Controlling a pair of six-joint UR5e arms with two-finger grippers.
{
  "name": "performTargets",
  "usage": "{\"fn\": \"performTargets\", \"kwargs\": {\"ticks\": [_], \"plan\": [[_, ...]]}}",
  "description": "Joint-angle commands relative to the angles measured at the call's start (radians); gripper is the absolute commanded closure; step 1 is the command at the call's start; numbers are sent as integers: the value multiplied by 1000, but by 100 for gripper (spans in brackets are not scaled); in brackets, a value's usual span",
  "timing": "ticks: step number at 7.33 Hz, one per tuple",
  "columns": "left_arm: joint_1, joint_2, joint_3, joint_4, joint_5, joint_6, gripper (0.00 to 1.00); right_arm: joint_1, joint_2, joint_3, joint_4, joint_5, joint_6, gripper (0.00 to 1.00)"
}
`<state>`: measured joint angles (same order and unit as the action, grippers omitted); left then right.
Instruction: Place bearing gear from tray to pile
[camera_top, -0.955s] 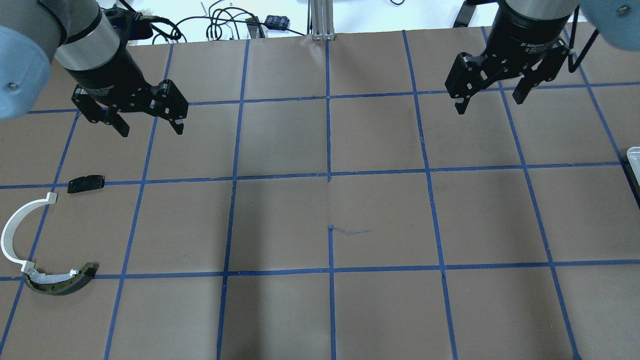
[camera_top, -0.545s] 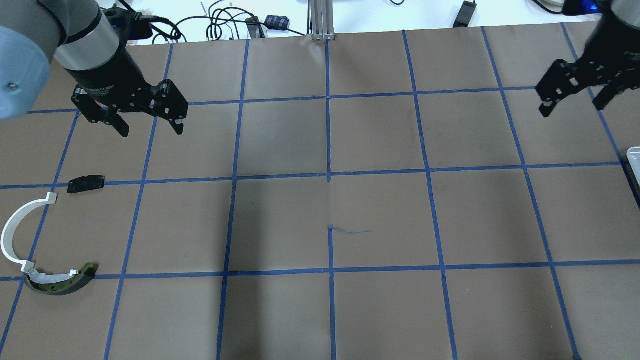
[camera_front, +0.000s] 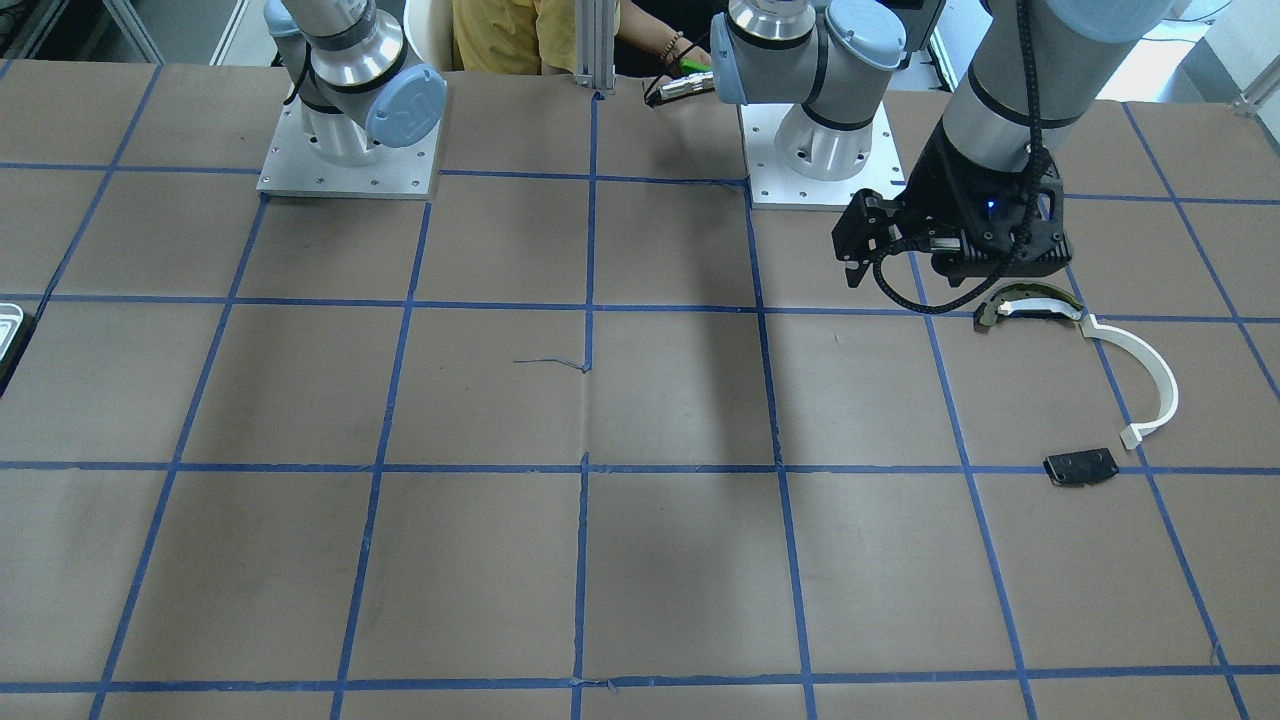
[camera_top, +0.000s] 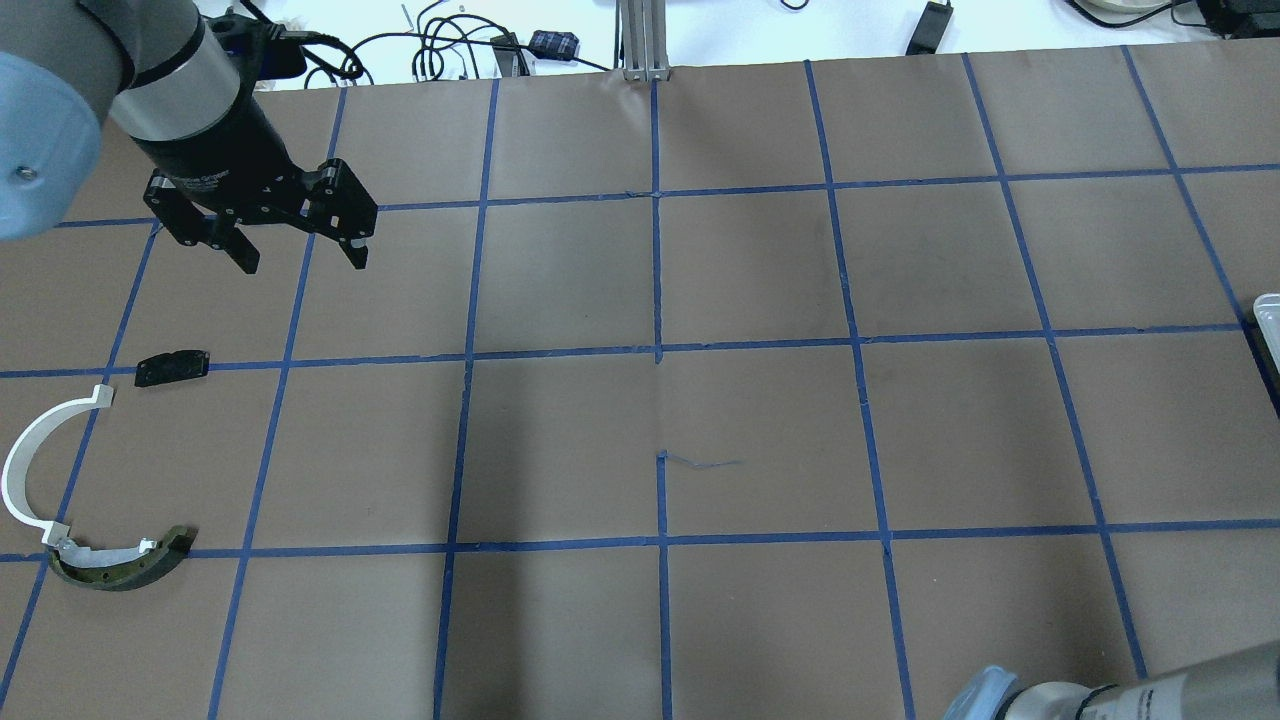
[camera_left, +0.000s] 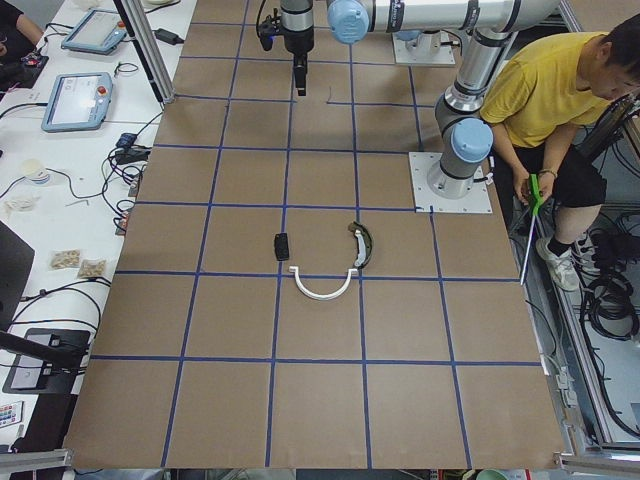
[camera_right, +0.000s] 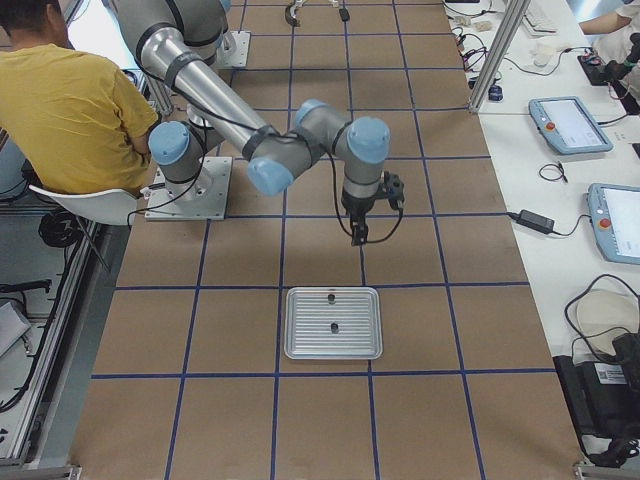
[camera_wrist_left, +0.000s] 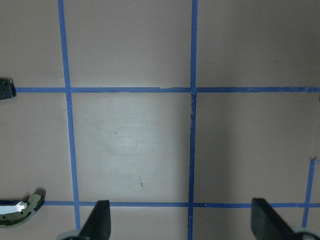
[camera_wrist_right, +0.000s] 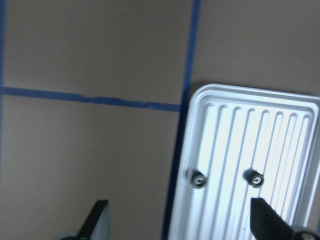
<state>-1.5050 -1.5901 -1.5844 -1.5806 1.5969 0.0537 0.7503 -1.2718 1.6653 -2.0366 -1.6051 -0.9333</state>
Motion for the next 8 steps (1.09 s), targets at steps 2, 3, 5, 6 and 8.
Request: {"fn": "performTargets", "kwargs": {"ticks": [2,3,5,6,8], "plan": [[0,-1,1,1,0,0,0,-184,248,-4,-201,36,-120,0],[0,-1,1,1,0,0,0,-186,259,-2,-226,39,-119,1],[0,-1,1,1,-2,0,0,-186,262,-4,-225,39,-113,19],[2,-1,1,1,-2,0,0,-184,261,-2,-225,47,-105,21],[2,1,1,1,0,0,0,-186,288,-15,-226,65,-99,32]]}}
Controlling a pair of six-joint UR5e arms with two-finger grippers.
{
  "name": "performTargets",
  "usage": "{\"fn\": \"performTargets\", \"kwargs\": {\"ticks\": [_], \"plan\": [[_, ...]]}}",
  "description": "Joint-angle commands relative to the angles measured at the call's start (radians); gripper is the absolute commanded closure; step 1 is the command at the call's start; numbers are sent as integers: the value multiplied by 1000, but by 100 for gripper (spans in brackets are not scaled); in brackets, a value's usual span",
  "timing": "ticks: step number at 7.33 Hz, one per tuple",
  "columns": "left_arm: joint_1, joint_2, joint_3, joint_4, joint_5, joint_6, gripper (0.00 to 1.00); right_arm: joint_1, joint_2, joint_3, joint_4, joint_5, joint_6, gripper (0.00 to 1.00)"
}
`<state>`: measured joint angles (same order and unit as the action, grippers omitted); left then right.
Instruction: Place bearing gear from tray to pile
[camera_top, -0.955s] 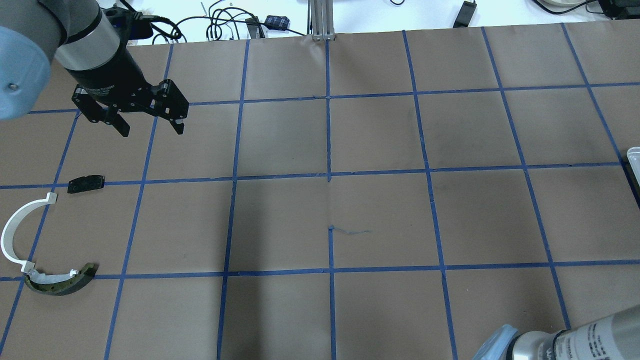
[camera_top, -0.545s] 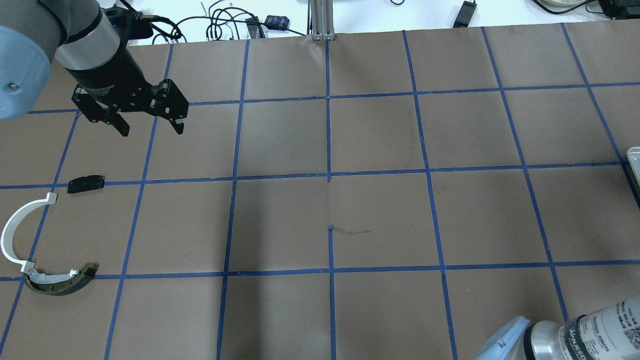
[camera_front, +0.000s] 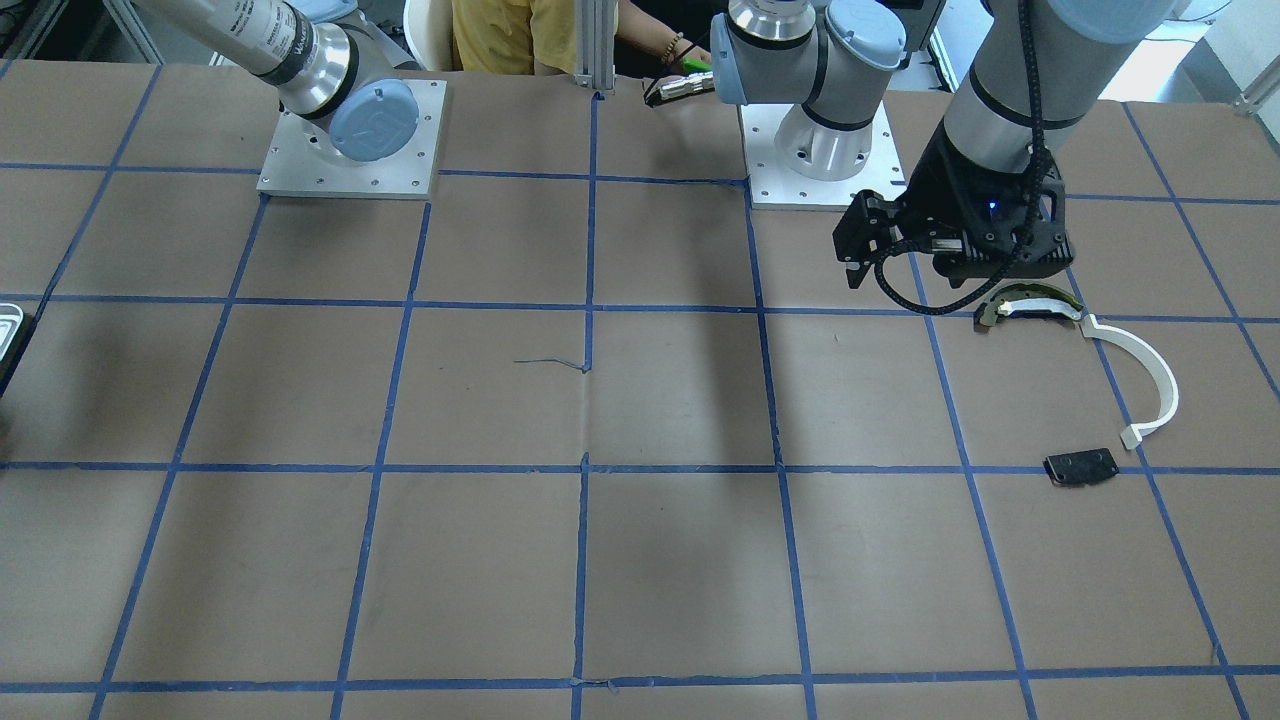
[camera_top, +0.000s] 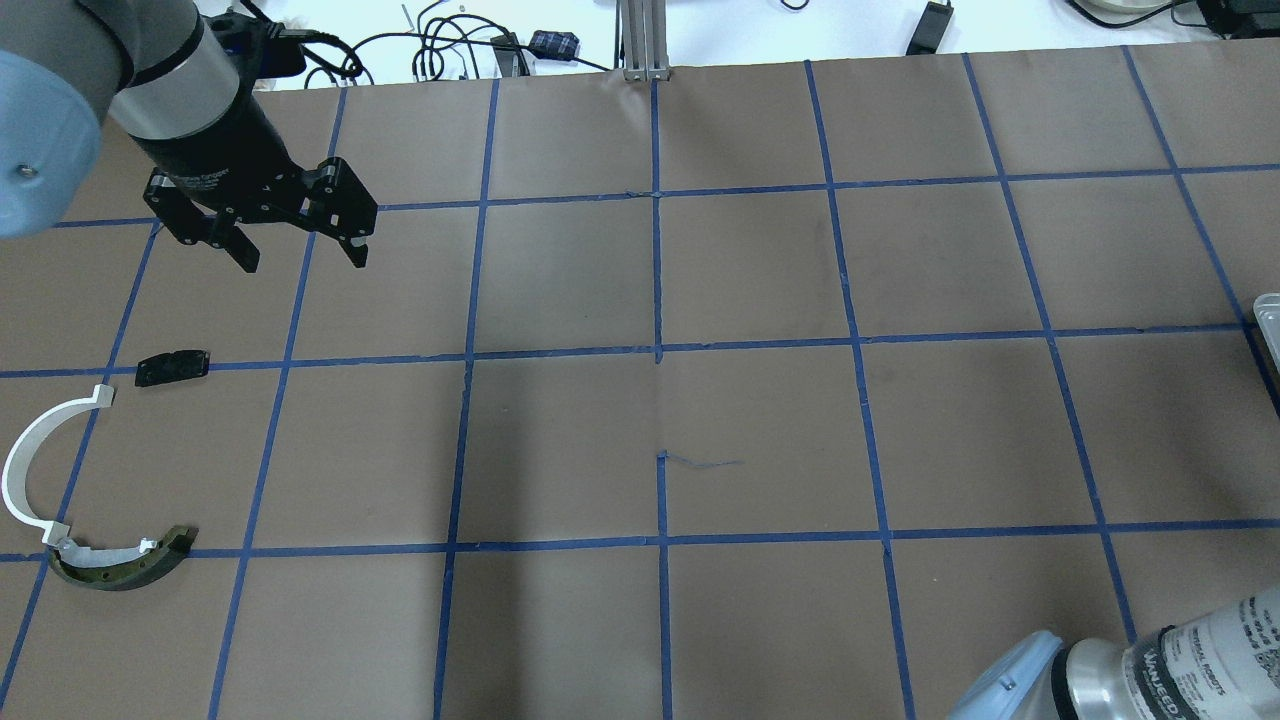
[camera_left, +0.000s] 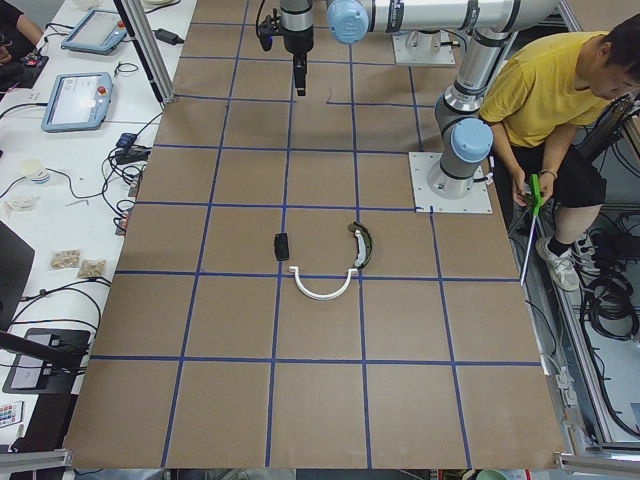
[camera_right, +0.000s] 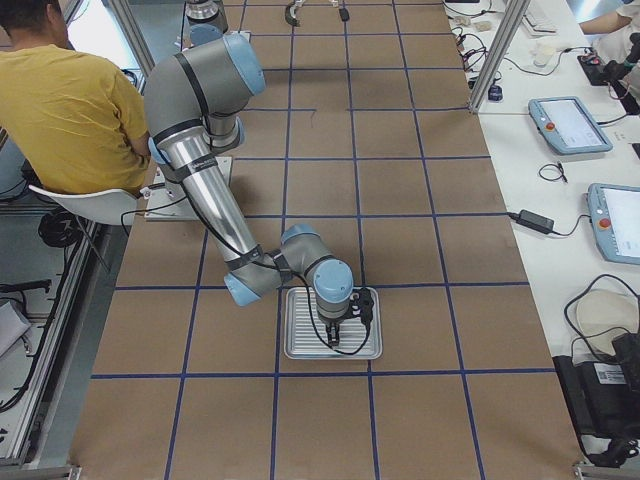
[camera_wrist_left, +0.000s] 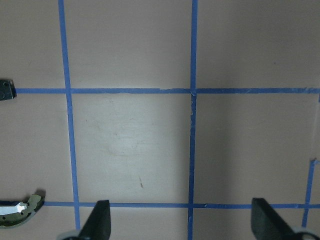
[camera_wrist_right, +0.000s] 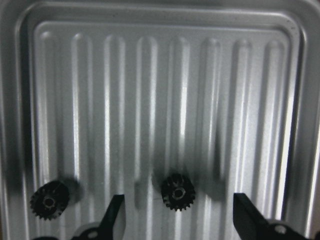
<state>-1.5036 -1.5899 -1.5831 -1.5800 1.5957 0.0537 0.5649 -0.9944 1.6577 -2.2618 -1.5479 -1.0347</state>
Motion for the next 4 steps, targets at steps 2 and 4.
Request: {"fn": "performTargets", "kwargs": {"ticks": [2,4], "plan": [[3,-1,0,2,0,0,0,1,34,-35,1,14,4,36],[2,1,0,0,1,0,0,1,34,-38,18,12,2,63]]}}
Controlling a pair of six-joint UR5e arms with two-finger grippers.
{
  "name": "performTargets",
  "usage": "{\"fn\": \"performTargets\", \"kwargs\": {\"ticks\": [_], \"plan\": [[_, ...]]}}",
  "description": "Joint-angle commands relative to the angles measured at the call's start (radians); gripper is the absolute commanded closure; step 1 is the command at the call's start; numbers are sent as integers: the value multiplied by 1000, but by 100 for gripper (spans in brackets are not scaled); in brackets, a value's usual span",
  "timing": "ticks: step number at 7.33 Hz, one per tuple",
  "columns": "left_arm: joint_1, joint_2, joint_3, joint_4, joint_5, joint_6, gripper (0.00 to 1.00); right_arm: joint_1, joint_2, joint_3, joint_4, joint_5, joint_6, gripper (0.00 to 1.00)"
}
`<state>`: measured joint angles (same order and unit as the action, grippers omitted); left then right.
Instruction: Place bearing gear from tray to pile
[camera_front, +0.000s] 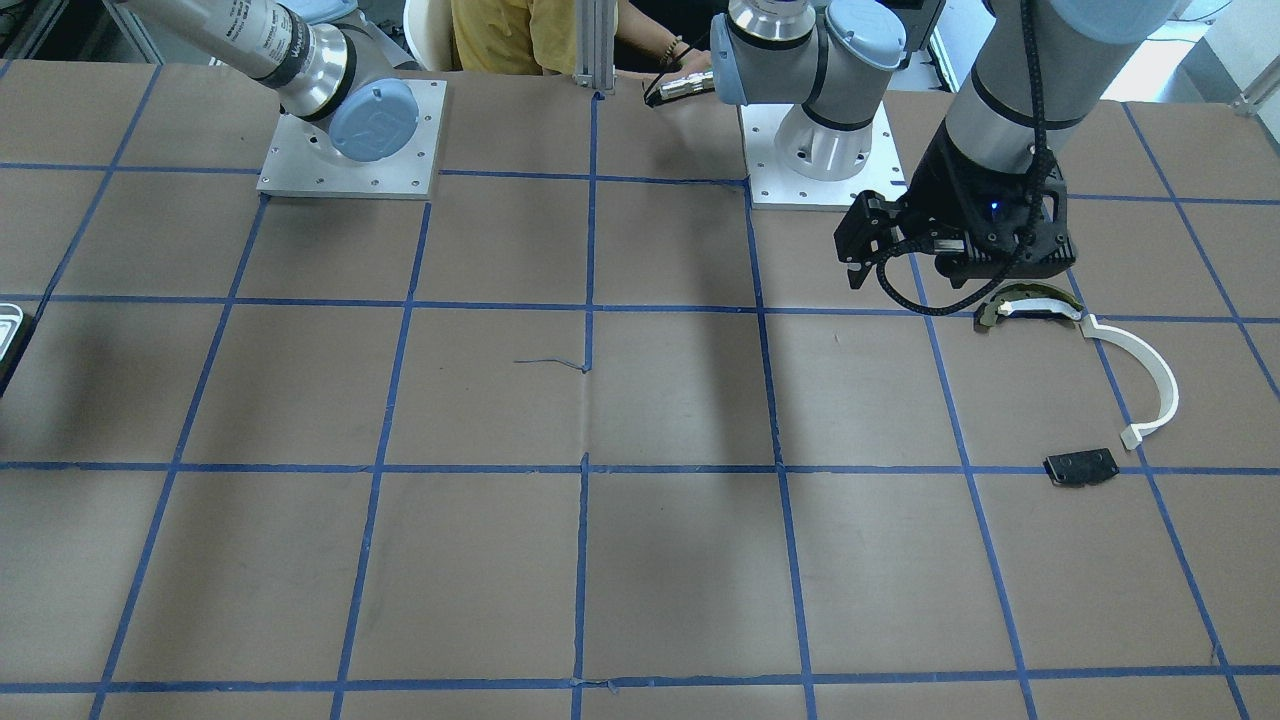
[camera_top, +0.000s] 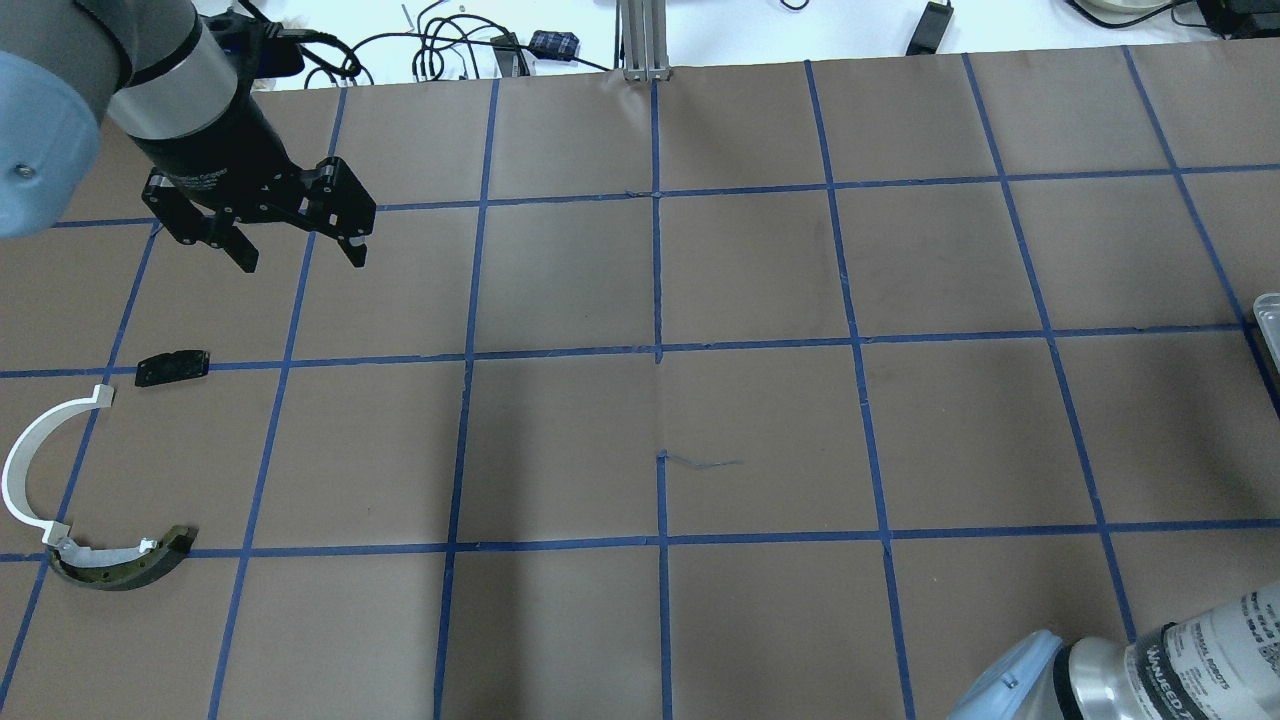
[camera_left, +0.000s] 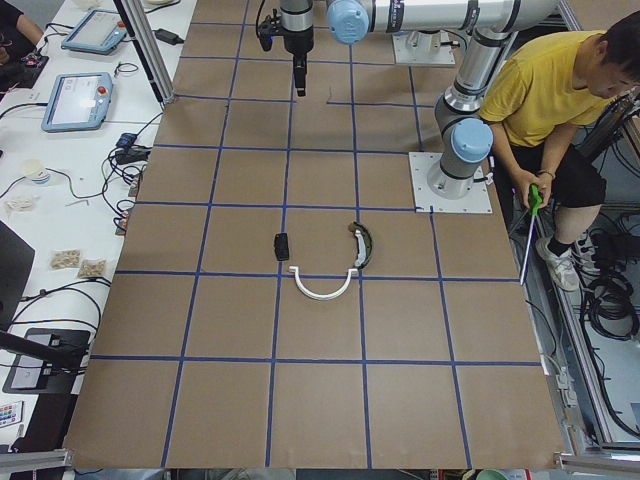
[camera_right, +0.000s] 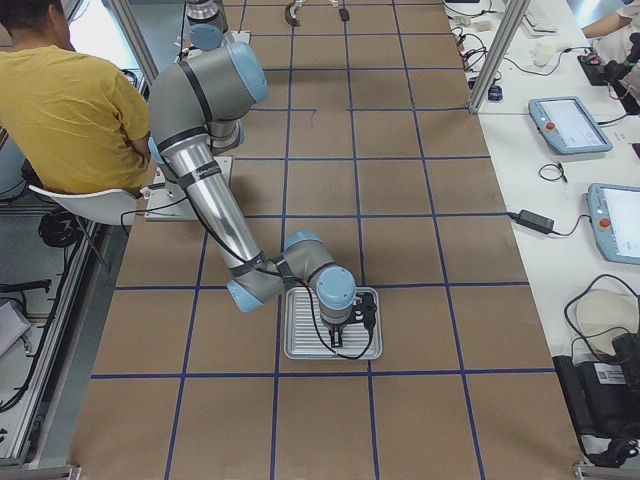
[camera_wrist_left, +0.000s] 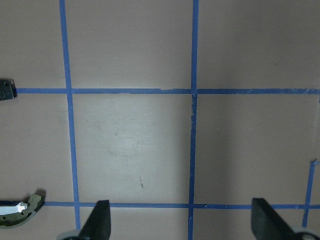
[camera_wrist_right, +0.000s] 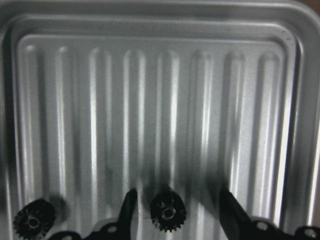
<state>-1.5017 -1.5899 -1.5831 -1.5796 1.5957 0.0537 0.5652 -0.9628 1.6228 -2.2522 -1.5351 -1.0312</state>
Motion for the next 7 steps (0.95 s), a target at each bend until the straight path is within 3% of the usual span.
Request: {"fn": "performTargets", "kwargs": {"ticks": [1,3,5,6,7], "plan": [[1,1,0,0,0,0,0,2,3,-3,10,0,0,70],[4,1,0,-2,1,0,0,5,-2,-6,11,-2,-4,89],[5,1,0,0,1,0,0,65,-81,-18,28,1,20,92],[6,1,0,-2,1,0,0,156,-141,-5,34,44,89,92],[6,1,0,0,1,0,0,276,-213,2,115,55,269,92]]}}
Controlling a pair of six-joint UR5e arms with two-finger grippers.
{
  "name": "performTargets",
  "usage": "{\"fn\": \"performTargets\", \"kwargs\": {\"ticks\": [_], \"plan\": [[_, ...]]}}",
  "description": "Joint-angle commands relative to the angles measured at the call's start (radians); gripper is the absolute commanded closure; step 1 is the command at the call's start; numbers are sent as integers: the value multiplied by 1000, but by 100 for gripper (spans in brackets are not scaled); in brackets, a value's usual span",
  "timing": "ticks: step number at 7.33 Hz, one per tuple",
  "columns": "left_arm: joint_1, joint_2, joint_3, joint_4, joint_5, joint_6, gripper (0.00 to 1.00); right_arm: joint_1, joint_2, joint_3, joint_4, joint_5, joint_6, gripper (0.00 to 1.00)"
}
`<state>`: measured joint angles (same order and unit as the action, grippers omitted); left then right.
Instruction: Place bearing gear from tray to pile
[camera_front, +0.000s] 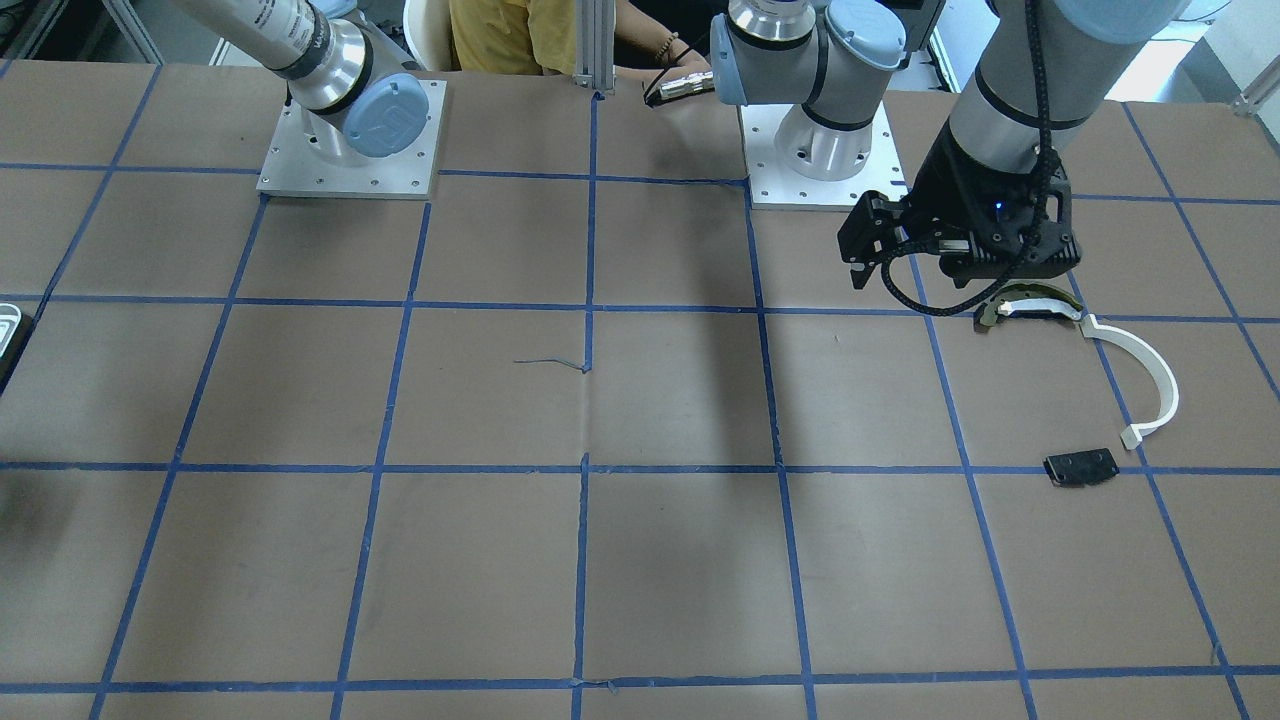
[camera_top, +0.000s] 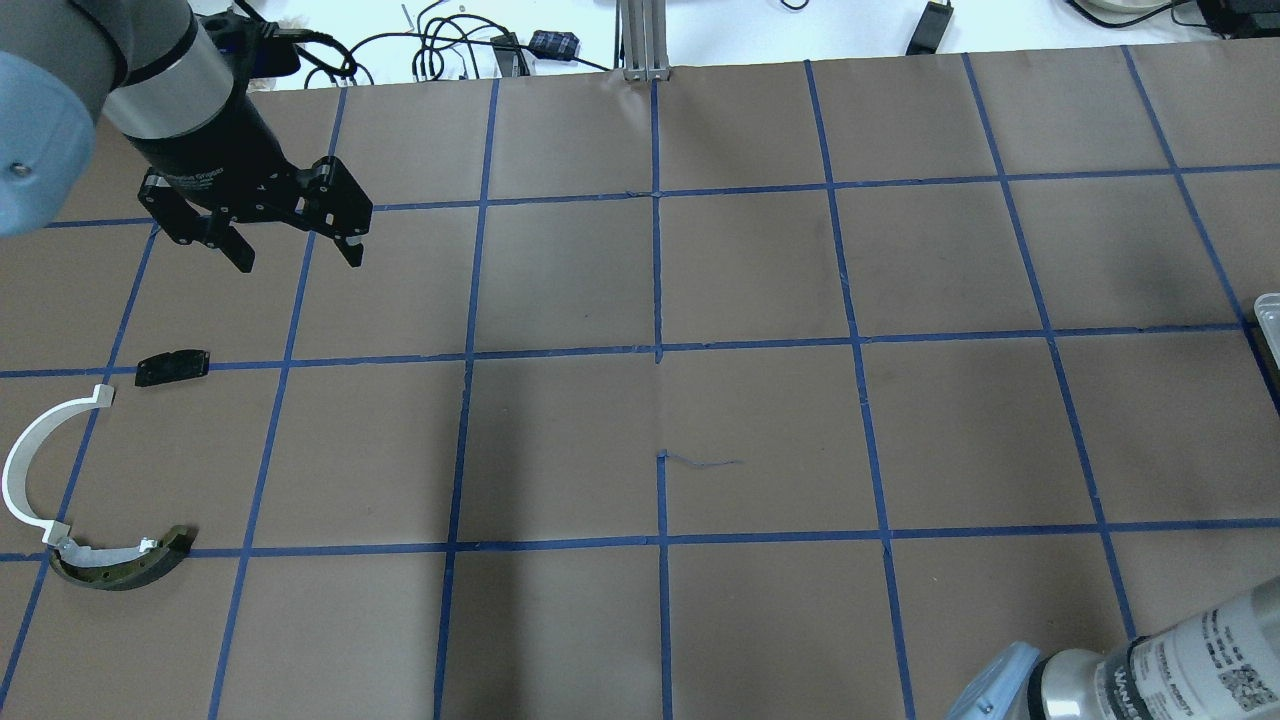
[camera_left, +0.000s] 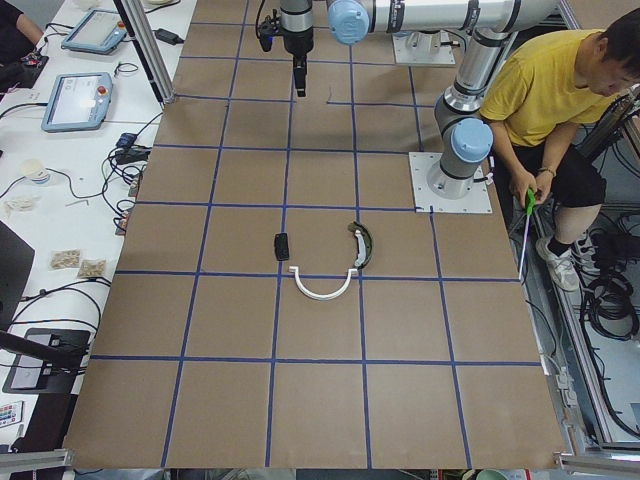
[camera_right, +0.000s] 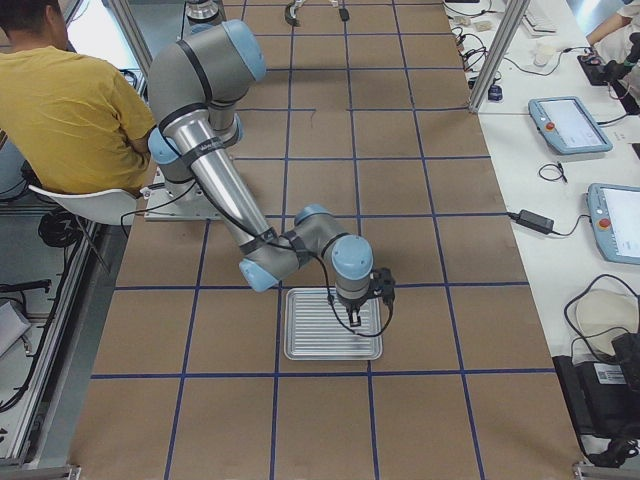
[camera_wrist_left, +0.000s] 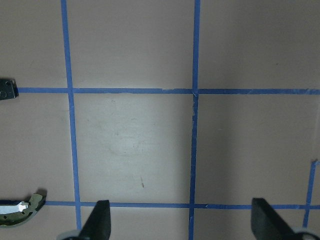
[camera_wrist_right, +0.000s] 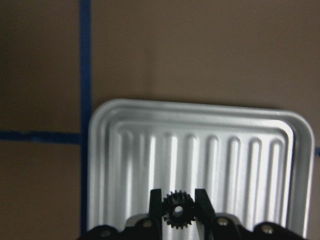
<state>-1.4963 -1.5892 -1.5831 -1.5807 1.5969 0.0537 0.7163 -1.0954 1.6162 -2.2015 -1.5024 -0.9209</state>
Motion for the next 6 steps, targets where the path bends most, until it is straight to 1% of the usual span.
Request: {"fn": "performTargets", "kwargs": {"ticks": [1,2,3,4,5,6], "plan": [[1,0,0,1,0,0,0,281,-146,51,128,28,401,91],[1,0,0,1,0,0,0,454,-225,121,119,27,626,91],[2,0,2,1,0,0,0,626,-262,190,108,28,912,92],[2,0,3,1,-2,0,0,842,-256,242,-9,22,1165,92],[4,0,2,1,0,0,0,1017,-210,272,-136,22,1361,91],[2,0,2,1,0,0,0,1117,-154,277,-264,31,1483,90]]}}
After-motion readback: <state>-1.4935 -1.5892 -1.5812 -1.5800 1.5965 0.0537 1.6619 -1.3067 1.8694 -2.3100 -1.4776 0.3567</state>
